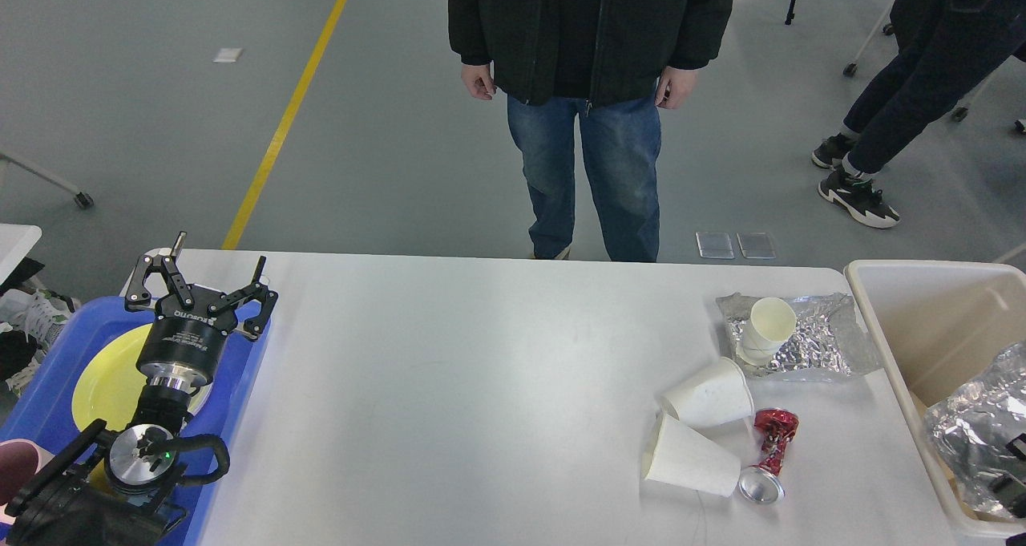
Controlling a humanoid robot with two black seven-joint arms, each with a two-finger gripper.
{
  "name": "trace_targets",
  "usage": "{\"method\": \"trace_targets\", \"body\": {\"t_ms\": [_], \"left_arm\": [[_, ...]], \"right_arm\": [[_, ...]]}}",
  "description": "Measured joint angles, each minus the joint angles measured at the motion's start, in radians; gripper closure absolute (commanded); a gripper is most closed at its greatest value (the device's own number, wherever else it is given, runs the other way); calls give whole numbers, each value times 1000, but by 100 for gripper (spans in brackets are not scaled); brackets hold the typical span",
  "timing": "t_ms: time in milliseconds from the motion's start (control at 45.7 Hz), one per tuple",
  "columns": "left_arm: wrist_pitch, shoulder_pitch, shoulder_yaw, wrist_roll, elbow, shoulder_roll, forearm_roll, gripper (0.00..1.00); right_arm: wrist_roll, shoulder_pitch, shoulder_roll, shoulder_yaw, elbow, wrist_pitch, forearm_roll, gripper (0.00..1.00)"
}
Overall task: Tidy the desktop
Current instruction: 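Release the foil in the bin and raise the right gripper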
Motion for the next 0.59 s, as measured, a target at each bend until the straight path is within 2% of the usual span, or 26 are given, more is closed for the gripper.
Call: {"method": "trace_targets", "body": {"t_ms": [591], "left_arm": [[0, 0, 0, 0, 0, -1, 0, 4]], "right_arm": [[0, -23, 42, -6, 1, -12, -5, 100]]}}
